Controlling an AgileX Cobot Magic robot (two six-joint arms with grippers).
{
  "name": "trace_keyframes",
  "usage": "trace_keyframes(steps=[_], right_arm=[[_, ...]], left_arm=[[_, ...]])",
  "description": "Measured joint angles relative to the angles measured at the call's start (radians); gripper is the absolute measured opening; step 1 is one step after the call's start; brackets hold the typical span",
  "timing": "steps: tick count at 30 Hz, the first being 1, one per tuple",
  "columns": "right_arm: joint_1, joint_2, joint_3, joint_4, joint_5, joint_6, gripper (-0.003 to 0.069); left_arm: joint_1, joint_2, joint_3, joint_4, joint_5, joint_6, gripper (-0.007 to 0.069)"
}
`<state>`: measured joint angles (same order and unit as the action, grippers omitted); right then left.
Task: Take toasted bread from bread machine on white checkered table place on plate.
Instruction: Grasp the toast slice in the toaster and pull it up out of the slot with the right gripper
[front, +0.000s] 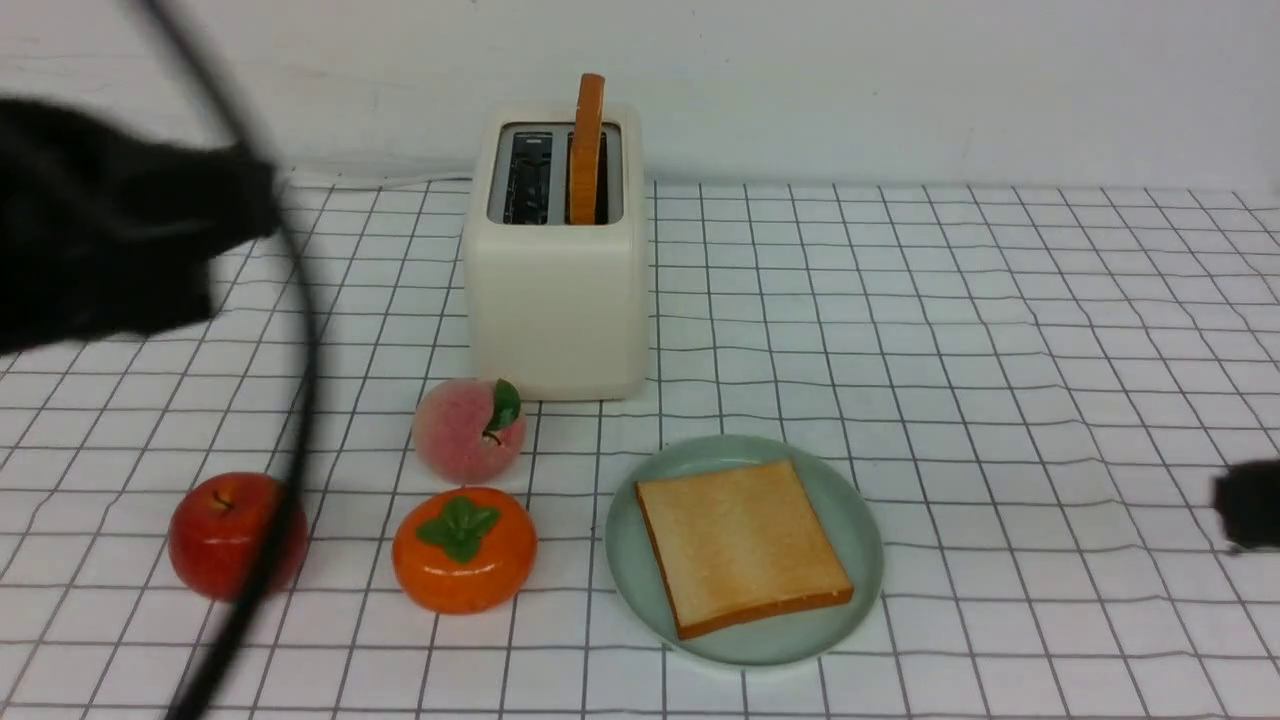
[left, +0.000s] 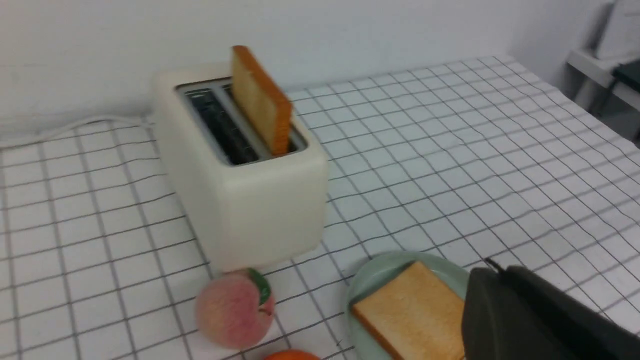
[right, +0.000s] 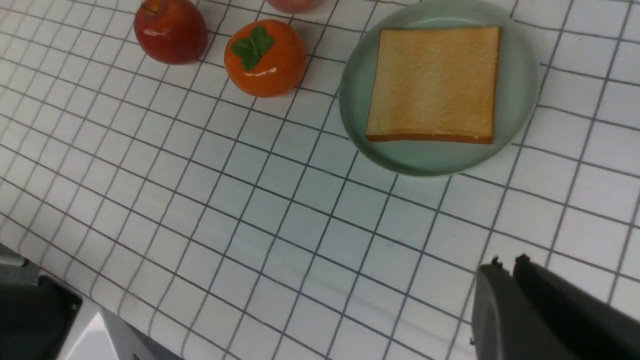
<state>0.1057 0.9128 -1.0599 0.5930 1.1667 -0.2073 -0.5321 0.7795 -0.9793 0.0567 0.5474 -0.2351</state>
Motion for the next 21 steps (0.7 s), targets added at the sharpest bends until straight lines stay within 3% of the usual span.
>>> trace_keyframes(steps=[4,7,8,9,12,13,15,18,21], right_arm=[[0.071,0.187,-0.051,0.065,-0.072,-0.050,0.0042],[0.151,0.274,-0.109,0.057,-0.120,-0.042,0.0042],[0.243,0.346,-0.168,0.027,-0.171,-0.009,0.0042],[0.254,0.355,-0.176,0.021,-0.171,-0.009,0.0042],[0.438,0.529,-0.350,-0.157,-0.266,0.117,0.0043],[0.446,0.538,-0.361,-0.169,-0.274,0.133,0.0044],[0.523,0.667,-0.511,-0.321,-0.321,0.245,0.0060],[0.546,0.771,-0.640,-0.433,-0.344,0.354,0.0088],[0.549,0.917,-0.826,-0.566,-0.368,0.485,0.0188]], left_arm=[[0.000,-0.175,0.149,0.133,0.014,-0.158,-0.0013],[0.000,-0.243,0.197,0.161,0.021,-0.186,-0.0013],[0.000,-0.285,0.217,0.172,0.024,-0.195,-0.0013],[0.000,-0.290,0.222,0.173,0.023,-0.196,-0.0013],[0.000,-0.344,0.240,0.181,0.023,-0.202,-0.0013],[0.000,-0.345,0.240,0.181,0.023,-0.203,-0.0013],[0.000,-0.348,0.241,0.182,0.025,-0.202,-0.0013],[0.000,-0.348,0.241,0.182,0.031,-0.202,-0.0013],[0.000,-0.348,0.242,0.182,0.031,-0.202,-0.0013]])
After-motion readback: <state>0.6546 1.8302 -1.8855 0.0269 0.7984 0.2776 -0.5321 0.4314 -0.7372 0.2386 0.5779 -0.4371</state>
